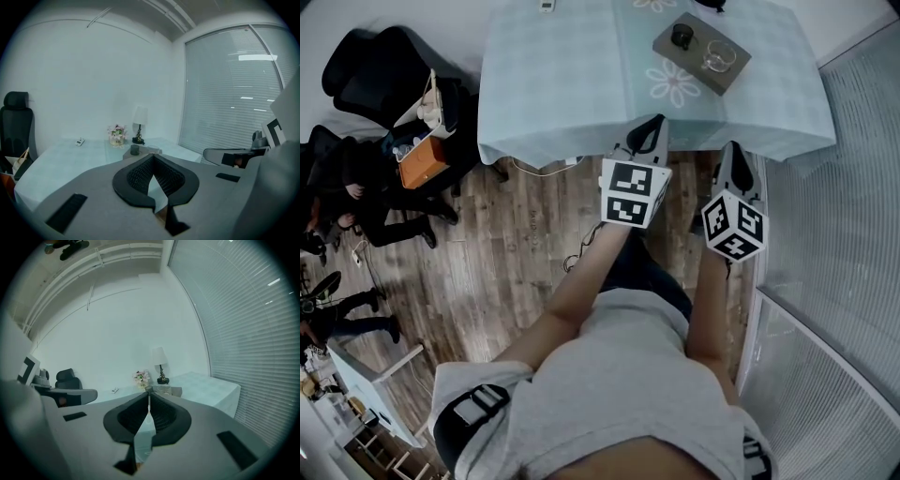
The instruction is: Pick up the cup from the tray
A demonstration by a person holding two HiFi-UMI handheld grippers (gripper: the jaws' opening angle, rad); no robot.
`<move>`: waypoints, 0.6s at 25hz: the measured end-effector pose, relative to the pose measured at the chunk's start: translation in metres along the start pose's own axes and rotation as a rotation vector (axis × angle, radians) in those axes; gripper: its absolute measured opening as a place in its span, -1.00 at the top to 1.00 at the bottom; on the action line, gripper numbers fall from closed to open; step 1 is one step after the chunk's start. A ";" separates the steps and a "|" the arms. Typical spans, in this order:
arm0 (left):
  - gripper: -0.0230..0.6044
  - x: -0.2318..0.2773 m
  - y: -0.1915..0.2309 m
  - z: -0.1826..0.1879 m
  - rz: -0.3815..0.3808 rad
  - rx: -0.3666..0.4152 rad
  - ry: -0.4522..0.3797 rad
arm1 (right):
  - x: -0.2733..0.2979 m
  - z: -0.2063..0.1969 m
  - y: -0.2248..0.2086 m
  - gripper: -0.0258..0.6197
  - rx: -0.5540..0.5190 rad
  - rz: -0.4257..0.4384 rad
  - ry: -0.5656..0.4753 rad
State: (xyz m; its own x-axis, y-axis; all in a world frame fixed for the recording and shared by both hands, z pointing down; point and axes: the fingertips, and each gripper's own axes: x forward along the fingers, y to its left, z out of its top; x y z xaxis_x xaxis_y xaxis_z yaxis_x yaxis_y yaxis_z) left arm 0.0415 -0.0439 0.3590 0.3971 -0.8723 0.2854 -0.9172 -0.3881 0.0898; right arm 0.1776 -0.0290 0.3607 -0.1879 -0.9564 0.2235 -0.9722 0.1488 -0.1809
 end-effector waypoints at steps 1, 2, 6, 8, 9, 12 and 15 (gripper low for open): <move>0.91 0.006 0.003 0.001 -0.002 -0.002 -0.001 | 0.007 0.001 -0.001 0.89 -0.002 -0.001 0.002; 0.91 0.014 0.007 0.003 -0.003 -0.002 -0.003 | 0.016 0.003 -0.002 0.89 -0.004 -0.003 0.004; 0.91 0.049 0.025 0.011 -0.008 0.011 0.004 | 0.054 0.013 -0.004 0.89 -0.014 -0.015 -0.001; 0.91 0.066 0.032 0.015 -0.015 0.020 0.009 | 0.074 0.018 -0.005 0.89 -0.018 -0.026 -0.001; 0.91 0.075 0.036 0.018 -0.021 0.025 0.012 | 0.084 0.020 -0.006 0.89 -0.016 -0.031 0.000; 0.91 0.101 0.044 0.025 -0.042 0.028 0.020 | 0.113 0.026 -0.010 0.89 -0.008 -0.046 0.009; 0.91 0.127 0.052 0.032 -0.068 0.026 0.034 | 0.139 0.031 -0.014 0.89 -0.020 -0.074 0.023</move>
State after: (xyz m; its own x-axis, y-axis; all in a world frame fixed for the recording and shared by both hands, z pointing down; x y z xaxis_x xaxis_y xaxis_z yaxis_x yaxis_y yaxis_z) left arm 0.0453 -0.1841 0.3697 0.4570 -0.8331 0.3115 -0.8867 -0.4544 0.0856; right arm 0.1690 -0.1718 0.3651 -0.1186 -0.9590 0.2573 -0.9861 0.0834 -0.1436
